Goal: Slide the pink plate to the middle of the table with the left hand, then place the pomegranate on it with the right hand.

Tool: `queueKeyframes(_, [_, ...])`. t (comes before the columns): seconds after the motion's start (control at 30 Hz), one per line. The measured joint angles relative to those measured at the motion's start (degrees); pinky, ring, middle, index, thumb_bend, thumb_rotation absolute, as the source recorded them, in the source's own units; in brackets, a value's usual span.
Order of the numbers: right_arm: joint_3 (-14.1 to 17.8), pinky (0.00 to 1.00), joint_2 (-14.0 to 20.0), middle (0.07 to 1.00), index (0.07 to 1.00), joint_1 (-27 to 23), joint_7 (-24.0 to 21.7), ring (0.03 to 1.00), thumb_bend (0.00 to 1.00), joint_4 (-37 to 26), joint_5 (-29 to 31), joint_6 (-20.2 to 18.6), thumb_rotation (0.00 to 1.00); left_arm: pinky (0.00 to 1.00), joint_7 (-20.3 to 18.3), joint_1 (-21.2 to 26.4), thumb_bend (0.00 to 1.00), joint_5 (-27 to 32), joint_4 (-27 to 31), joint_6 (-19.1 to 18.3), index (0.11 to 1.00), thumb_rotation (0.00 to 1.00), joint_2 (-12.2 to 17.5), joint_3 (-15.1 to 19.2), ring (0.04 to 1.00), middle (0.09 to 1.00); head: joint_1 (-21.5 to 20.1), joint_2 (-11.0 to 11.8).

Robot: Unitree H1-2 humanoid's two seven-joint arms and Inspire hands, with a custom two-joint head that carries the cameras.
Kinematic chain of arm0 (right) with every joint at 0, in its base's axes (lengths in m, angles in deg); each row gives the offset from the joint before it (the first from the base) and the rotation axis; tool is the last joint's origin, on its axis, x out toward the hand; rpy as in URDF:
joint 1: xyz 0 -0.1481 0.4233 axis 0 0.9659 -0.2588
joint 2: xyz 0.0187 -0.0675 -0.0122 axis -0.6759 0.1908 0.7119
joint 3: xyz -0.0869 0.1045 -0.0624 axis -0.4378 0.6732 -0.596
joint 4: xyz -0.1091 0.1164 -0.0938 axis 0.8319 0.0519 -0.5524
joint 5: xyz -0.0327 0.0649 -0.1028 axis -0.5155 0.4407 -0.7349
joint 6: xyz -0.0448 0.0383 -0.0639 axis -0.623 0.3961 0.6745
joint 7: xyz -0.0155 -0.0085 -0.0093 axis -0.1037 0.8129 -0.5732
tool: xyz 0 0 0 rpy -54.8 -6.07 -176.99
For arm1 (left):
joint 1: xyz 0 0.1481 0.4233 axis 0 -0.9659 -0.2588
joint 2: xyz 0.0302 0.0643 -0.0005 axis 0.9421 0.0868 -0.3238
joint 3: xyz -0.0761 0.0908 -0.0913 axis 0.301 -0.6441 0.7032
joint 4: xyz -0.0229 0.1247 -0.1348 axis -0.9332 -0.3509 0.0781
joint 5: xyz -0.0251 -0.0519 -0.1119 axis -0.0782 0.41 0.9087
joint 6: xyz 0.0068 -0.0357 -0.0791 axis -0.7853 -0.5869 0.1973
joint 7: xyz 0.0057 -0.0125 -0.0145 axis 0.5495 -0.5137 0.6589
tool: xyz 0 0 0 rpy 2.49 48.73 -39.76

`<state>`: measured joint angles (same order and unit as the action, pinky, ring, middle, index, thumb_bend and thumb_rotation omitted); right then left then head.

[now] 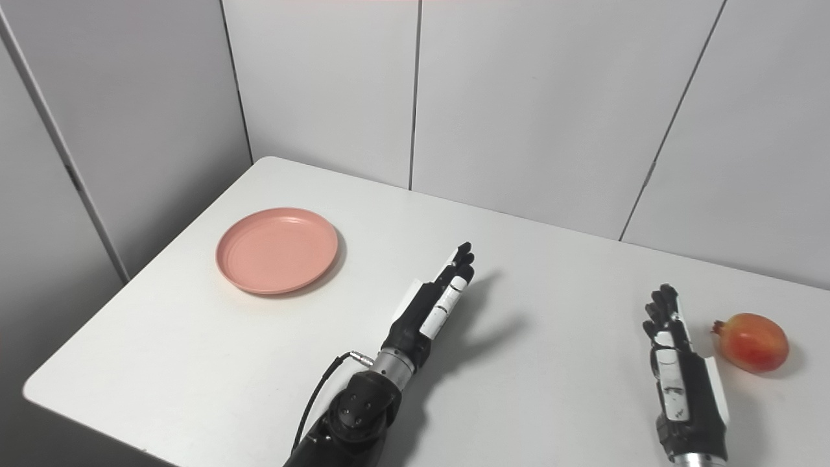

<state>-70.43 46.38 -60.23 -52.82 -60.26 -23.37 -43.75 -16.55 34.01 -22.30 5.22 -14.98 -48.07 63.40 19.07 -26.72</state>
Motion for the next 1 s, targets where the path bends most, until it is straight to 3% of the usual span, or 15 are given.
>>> queueKeyframes(0.17, [0.0,1.0,-0.1,1.0,1.0,-0.2,0.1,1.0,0.58,0.2,-0.4,0.2,0.97,0.98,-2.7,-0.5,0.55,2.4,1.4,-2.0,0.966,1.0,0.9,0.3,0.988,0.985,0.3,0.3])
queueKeyframes(0.37, [0.1,1.0,-0.1,1.0,1.0,-0.3,0.1,1.0,0.59,0.4,-0.7,0.6,0.96,0.97,-2.9,-0.3,0.62,3.9,5.2,-3.0,0.97,1.0,2.1,2.1,0.983,0.979,0.5,0.2])
queueKeyframes(0.53, [0.4,1.0,0.1,1.0,1.0,-0.9,-0.2,1.0,0.59,1.5,-0.2,0.7,0.95,0.95,-2.3,1.4,0.63,4.8,10.1,-7.2,0.952,1.0,2.3,4.5,0.951,0.952,1.1,0.4])
queueKeyframes(1.0, [0.4,1.0,0.1,1.0,1.0,-1.2,-0.1,1.0,0.61,1.9,0.2,1.6,0.94,0.93,0.5,3.7,0.63,3.4,17.1,-10.9,0.926,1.0,6.9,8.9,0.927,0.928,1.3,0.7])
